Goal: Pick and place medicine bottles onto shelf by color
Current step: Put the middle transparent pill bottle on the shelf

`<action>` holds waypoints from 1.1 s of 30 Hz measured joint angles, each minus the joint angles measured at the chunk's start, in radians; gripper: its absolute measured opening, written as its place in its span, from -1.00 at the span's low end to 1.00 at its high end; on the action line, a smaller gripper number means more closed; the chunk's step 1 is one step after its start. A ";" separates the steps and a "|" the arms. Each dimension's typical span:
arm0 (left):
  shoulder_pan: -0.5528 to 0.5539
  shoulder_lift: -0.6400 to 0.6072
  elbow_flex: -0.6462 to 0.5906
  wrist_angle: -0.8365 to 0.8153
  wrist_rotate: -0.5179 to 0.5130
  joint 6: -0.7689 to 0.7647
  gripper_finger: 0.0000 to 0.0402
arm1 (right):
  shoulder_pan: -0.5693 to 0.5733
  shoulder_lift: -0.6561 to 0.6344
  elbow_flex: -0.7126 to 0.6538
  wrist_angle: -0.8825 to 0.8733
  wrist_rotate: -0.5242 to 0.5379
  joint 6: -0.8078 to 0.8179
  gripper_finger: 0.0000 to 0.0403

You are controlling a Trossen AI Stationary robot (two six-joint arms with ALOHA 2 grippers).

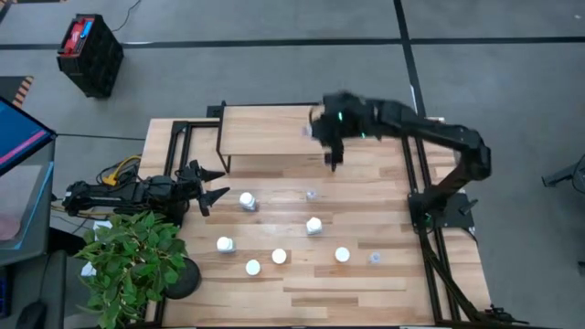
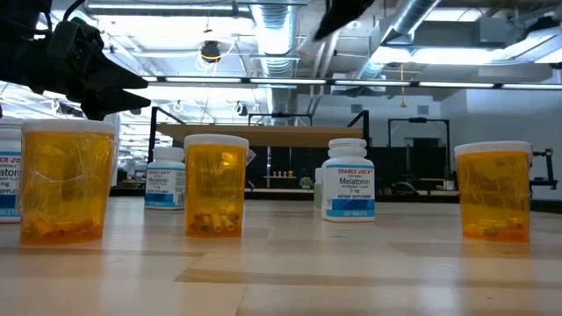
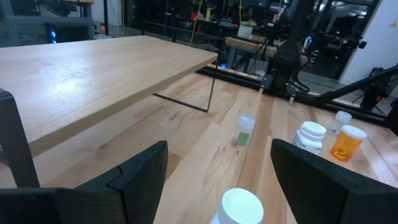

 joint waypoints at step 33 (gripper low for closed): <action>0.000 0.013 0.000 -0.002 -0.003 0.021 0.36 | -0.340 0.538 0.580 -0.603 -0.193 -0.048 -0.33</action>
